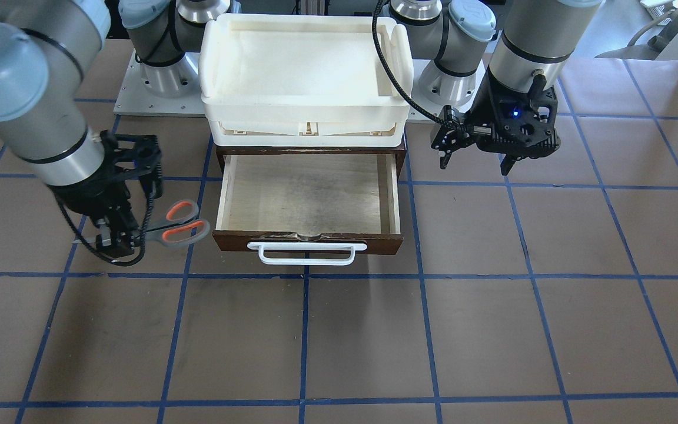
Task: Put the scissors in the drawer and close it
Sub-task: 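Carry the scissors with the right gripper over the open drawer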
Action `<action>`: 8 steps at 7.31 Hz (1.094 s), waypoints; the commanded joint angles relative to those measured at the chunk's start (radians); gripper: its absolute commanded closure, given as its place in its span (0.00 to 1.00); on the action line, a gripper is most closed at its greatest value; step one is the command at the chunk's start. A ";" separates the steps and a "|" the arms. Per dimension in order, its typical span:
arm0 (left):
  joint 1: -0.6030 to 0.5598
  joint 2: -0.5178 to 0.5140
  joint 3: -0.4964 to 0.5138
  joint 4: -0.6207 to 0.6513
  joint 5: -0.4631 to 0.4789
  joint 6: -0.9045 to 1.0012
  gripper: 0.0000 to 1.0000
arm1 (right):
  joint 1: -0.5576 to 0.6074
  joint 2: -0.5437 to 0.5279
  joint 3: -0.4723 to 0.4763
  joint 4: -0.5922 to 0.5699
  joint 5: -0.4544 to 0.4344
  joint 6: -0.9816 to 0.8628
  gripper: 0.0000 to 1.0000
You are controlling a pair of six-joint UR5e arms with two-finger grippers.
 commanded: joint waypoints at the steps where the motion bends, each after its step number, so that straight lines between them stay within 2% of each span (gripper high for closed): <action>1: 0.001 0.008 0.000 0.001 -0.001 -0.001 0.00 | 0.175 -0.021 -0.008 0.016 0.008 0.275 0.88; 4: 0.015 0.013 0.011 0.002 -0.001 0.037 0.00 | 0.341 -0.003 -0.011 0.017 0.005 0.540 0.88; 8: 0.015 0.013 0.012 -0.002 -0.015 0.045 0.00 | 0.446 0.080 -0.011 0.005 -0.009 0.624 0.87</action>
